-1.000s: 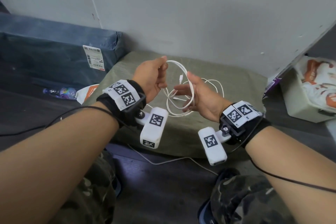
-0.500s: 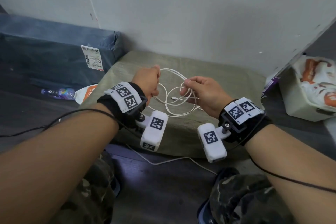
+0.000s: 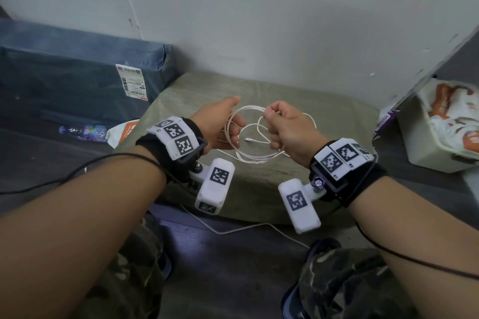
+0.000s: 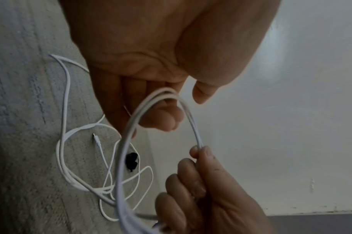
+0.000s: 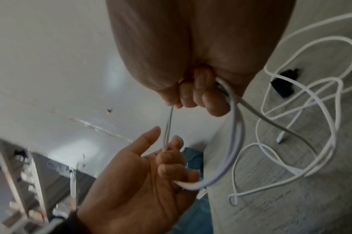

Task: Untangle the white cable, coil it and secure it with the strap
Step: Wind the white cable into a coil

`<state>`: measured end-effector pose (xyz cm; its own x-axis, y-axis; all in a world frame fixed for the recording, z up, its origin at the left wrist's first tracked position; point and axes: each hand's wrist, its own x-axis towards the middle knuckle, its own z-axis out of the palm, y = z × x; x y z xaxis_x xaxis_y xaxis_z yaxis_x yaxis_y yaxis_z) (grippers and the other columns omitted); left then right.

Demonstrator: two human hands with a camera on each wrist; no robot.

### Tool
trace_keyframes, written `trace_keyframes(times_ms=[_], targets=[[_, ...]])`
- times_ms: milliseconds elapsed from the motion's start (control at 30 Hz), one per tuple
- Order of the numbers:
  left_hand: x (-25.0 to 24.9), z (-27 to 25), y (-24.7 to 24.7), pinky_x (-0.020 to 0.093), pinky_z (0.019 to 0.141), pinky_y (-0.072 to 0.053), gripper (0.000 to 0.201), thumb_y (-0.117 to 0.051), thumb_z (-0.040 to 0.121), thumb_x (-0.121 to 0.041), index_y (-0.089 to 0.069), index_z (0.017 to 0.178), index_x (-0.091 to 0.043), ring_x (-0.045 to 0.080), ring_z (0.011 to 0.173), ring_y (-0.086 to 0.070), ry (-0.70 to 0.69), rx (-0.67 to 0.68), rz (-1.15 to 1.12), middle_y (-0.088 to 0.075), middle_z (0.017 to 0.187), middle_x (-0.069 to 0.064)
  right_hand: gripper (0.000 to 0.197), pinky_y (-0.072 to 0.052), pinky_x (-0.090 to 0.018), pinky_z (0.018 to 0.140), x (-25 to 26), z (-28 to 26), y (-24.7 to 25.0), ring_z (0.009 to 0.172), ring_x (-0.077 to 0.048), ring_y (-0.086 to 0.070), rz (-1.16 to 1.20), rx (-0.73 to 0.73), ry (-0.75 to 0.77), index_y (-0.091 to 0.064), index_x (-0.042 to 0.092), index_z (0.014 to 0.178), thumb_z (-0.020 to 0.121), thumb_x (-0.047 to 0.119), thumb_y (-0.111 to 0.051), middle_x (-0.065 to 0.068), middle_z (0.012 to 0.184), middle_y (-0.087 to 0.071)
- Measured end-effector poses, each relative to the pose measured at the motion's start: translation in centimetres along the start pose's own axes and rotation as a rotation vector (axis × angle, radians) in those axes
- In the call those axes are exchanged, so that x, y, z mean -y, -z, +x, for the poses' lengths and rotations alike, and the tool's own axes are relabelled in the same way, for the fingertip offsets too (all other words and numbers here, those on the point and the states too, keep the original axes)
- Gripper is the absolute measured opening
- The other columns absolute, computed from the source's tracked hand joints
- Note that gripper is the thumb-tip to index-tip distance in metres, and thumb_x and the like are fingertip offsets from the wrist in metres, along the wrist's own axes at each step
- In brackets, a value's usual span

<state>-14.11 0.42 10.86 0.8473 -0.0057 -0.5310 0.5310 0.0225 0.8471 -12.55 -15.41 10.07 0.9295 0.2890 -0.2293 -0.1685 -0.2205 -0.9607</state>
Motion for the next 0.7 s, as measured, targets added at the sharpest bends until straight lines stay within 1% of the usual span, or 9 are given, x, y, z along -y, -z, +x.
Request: trace_keyframes(times_ms=[100, 167, 233, 333, 400, 433, 533, 600, 700], targets=[[0.0, -0.2, 0.0, 0.029, 0.061, -0.050, 0.049, -0.042, 0.094, -0.050, -0.061, 0.080, -0.007, 0.016, 0.041, -0.050, -0.008, 0.065, 0.070, -0.050, 0.049, 0.001, 0.014, -0.028, -0.024, 0.044, 0.1, -0.2, -0.1, 0.046, -0.010, -0.029, -0.177, 0.071, 0.039, -0.047, 0.018, 0.087, 0.099, 0.023, -0.042, 0.001, 0.060, -0.036], [0.3, -0.3, -0.2, 0.024, 0.051, -0.044, 0.046, -0.045, 0.094, -0.049, -0.061, 0.078, -0.009, 0.011, 0.040, -0.041, -0.049, 0.134, 0.146, -0.042, 0.048, -0.003, 0.010, -0.027, -0.024, 0.044, 0.2, -0.3, -0.1, 0.047, -0.010, -0.030, -0.218, 0.101, 0.027, -0.048, 0.017, 0.096, 0.098, 0.025, -0.042, 0.001, 0.060, -0.037], [0.6, -0.4, -0.6, 0.020, 0.042, -0.033, 0.041, -0.045, 0.096, -0.042, -0.057, 0.073, -0.011, 0.007, 0.037, -0.030, -0.118, 0.170, 0.186, -0.032, 0.045, -0.007, 0.007, -0.024, -0.024, 0.044, 0.3, -0.2, -0.1, 0.044, -0.010, -0.028, -0.135, 0.101, -0.024, -0.047, 0.020, 0.097, 0.097, 0.024, -0.041, 0.002, 0.058, -0.036], [0.5, -0.5, -0.8, 0.016, 0.035, -0.024, 0.040, -0.040, 0.100, -0.035, -0.048, 0.067, -0.013, 0.004, 0.034, -0.023, -0.161, 0.139, 0.125, -0.028, 0.042, -0.011, 0.008, -0.023, -0.023, 0.046, 0.8, 0.1, 0.2, 0.038, -0.010, -0.025, 0.113, 0.044, -0.100, -0.046, 0.019, 0.095, 0.094, 0.019, -0.039, 0.000, 0.054, -0.037], [0.4, -0.4, -0.8, 0.018, 0.038, -0.023, 0.040, -0.039, 0.100, -0.033, -0.048, 0.066, -0.014, 0.005, 0.035, -0.023, -0.147, 0.110, 0.142, -0.026, 0.042, -0.011, 0.007, -0.027, -0.025, 0.046, 1.0, 0.1, 0.5, 0.039, -0.012, -0.027, 0.173, 0.015, -0.083, -0.045, 0.014, 0.093, 0.093, 0.012, -0.038, -0.004, 0.055, -0.039], [0.4, -0.3, -0.8, 0.019, 0.041, -0.024, 0.040, -0.039, 0.099, -0.032, -0.050, 0.065, -0.013, 0.007, 0.038, -0.023, -0.139, 0.100, 0.176, -0.027, 0.043, -0.010, 0.008, -0.028, -0.026, 0.046, 0.8, 0.2, 0.6, 0.039, -0.012, -0.029, 0.134, 0.010, -0.065, -0.043, 0.013, 0.090, 0.093, 0.008, -0.038, -0.004, 0.056, -0.040], [0.6, -0.3, -1.1, 0.025, 0.050, -0.032, 0.044, -0.041, 0.097, -0.039, -0.058, 0.067, -0.012, 0.012, 0.045, -0.031, -0.111, 0.104, 0.258, -0.038, 0.050, -0.002, 0.012, -0.032, -0.029, 0.048, 0.1, 0.1, 0.6, 0.047, -0.014, -0.039, -0.162, 0.041, -0.010, -0.039, 0.017, 0.087, 0.094, 0.008, -0.043, -0.004, 0.061, -0.046], [0.8, -0.3, -1.1, 0.025, 0.050, -0.033, 0.046, -0.043, 0.093, -0.051, -0.060, 0.071, -0.015, 0.014, 0.046, -0.035, -0.122, 0.133, 0.323, -0.045, 0.054, 0.000, 0.013, -0.036, -0.025, 0.048, -0.1, -0.1, 0.3, 0.056, -0.013, -0.044, -0.304, 0.097, 0.036, -0.036, 0.018, 0.090, 0.095, 0.012, -0.046, -0.004, 0.069, -0.049], [1.2, -0.2, -1.1, 0.025, 0.049, -0.030, 0.046, -0.048, 0.084, -0.061, -0.058, 0.074, -0.018, 0.014, 0.050, -0.035, -0.184, 0.157, 0.466, -0.042, 0.056, -0.002, 0.014, -0.037, -0.014, 0.046, -0.1, -0.4, 0.0, 0.058, -0.008, -0.046, -0.315, 0.166, 0.077, -0.033, 0.017, 0.093, 0.097, 0.014, -0.046, -0.003, 0.070, -0.050]])
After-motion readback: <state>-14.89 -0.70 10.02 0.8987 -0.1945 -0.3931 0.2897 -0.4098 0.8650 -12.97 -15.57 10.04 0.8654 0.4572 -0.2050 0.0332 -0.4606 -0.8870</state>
